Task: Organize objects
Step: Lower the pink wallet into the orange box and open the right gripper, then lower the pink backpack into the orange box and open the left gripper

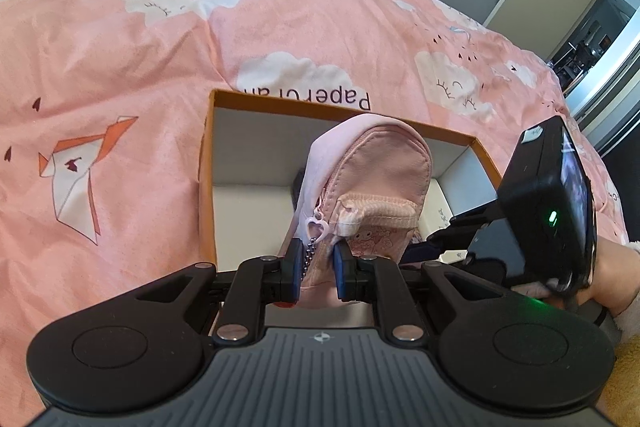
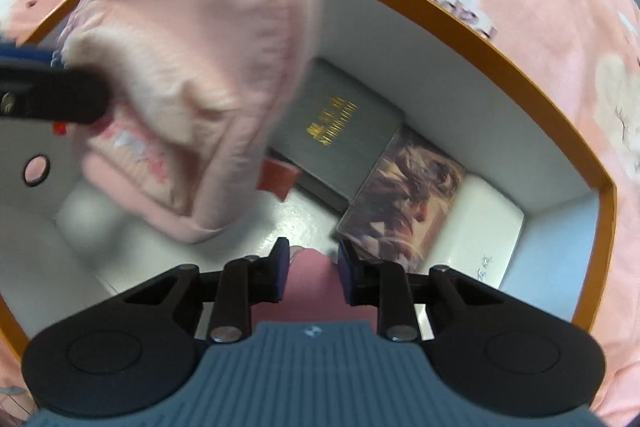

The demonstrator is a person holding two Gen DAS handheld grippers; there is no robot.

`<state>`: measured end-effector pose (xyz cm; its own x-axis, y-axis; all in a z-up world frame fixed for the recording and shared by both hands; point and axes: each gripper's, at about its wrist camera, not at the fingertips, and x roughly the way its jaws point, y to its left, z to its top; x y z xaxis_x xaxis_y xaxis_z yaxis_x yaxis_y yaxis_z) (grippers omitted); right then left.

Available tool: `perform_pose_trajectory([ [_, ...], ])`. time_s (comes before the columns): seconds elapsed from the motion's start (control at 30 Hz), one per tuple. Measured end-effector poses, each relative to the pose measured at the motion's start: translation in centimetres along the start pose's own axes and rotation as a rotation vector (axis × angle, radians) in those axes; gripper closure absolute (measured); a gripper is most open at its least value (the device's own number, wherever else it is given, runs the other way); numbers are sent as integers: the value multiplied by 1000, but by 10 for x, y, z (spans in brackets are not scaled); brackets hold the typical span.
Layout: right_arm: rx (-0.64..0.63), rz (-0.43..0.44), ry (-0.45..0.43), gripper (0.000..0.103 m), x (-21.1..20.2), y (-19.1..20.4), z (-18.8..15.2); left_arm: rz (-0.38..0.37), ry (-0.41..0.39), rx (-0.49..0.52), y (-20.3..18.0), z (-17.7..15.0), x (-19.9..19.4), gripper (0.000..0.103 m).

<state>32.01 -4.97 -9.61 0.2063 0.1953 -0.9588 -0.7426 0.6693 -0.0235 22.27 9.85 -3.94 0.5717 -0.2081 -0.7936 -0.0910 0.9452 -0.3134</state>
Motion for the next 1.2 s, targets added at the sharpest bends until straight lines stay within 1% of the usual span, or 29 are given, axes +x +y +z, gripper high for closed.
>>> perform_pose_trajectory([
  [0.13,39,38,-12,75,-3,-12,-3,-28,30,-4,-3,-3,4,86],
  [0.2,24,39,-36,75,-6,-13,-6,-26,38,-5,-4,-4,5,86],
  [0.27,26,25,-86,73,-17,-17,-11,-47,52,-20,-4,-4,6,86],
  [0.37,97,-16,-157,73,-43,-27,-20,-82,78,-47,-4,-4,9,86],
  [0.47,142,-72,-247,73,-70,-30,-28,-82,106,-44,-14,-1,17,86],
  [0.53,175,-98,-282,73,-84,-32,-35,-98,154,-48,-22,0,26,86],
  [0.63,222,-105,-306,73,-94,-41,-45,-149,258,-82,-29,0,46,85],
  [0.73,248,-99,-312,73,-99,-48,-49,-172,347,-132,-30,-2,64,85],
  [0.77,253,-91,-312,73,-96,-50,-55,-175,371,-149,-30,-3,68,85],
  [0.87,266,-63,-302,73,-90,-55,-58,-186,412,-189,-31,-6,78,84],
  [1.0,276,-26,-276,73,-79,-51,-65,-166,414,-219,-32,-7,82,82],
  [1.1,285,-5,-244,73,-68,-48,-67,-168,427,-263,-31,-9,88,75],
  [1.2,289,-7,-206,73,-56,-46,-68,-154,417,-259,-32,-12,91,74],
])
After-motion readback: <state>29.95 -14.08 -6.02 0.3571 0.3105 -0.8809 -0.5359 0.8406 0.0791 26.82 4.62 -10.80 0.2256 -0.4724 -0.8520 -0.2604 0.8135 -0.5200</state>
